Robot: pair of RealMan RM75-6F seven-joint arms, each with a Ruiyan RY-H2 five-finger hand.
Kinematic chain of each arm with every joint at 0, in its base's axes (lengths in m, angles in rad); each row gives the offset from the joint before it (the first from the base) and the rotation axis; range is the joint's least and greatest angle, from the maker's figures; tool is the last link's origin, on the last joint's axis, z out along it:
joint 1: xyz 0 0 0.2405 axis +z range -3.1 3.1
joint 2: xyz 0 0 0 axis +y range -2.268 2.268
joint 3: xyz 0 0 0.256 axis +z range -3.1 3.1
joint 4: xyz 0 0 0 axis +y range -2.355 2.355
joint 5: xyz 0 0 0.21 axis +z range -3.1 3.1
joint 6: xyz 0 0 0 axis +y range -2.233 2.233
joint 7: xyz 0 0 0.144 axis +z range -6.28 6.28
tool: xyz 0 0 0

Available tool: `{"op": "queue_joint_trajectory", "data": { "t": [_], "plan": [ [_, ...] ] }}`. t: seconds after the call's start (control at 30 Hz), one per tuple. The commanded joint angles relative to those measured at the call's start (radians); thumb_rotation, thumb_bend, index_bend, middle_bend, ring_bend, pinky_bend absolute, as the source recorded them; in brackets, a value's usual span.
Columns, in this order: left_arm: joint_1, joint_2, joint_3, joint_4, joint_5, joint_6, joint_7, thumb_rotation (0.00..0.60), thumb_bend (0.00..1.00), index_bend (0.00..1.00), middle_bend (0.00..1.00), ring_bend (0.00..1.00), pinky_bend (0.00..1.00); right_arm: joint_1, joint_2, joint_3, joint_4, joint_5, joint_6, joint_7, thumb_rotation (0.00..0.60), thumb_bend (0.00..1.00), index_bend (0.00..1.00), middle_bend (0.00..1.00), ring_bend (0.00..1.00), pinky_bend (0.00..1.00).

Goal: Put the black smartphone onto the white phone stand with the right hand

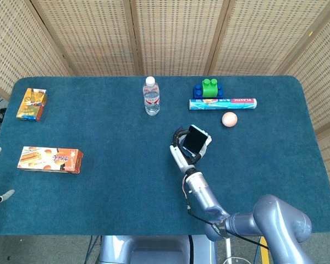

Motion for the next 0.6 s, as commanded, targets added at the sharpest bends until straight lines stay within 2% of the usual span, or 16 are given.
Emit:
{"op": "queue_joint_trajectory", "data": {
  "t": [0.03,0.23,0.5,0.6],
  "plan": [
    [0.001,-0.001,0.001,0.004,0.004,0.002,-0.006,0.600,0.00,0.00,0.00,0.00,0.00,0.000,-0.001,0.000,-0.001,-0.007,-0.001,0.005,0.600,0.41,0.22,0.07,0.19,0.36],
    [0.002,-0.001,0.003,0.012,0.007,0.003,-0.014,0.600,0.00,0.00,0.00,0.00,0.00,-0.005,-0.003,-0.007,0.003,-0.020,-0.002,0.012,0.600,0.40,0.20,0.00,0.05,0.29],
    [0.001,0.000,0.004,0.012,0.010,0.003,-0.015,0.600,0.00,0.00,0.00,0.00,0.00,-0.015,-0.006,-0.003,0.006,-0.027,0.012,0.020,0.600,0.40,0.17,0.00,0.02,0.29],
    [0.001,0.000,0.004,0.012,0.009,0.002,-0.014,0.600,0.00,0.00,0.00,0.00,0.00,-0.021,-0.003,-0.002,-0.003,-0.032,0.019,0.022,0.600,0.40,0.13,0.00,0.02,0.29]
  ]
}}
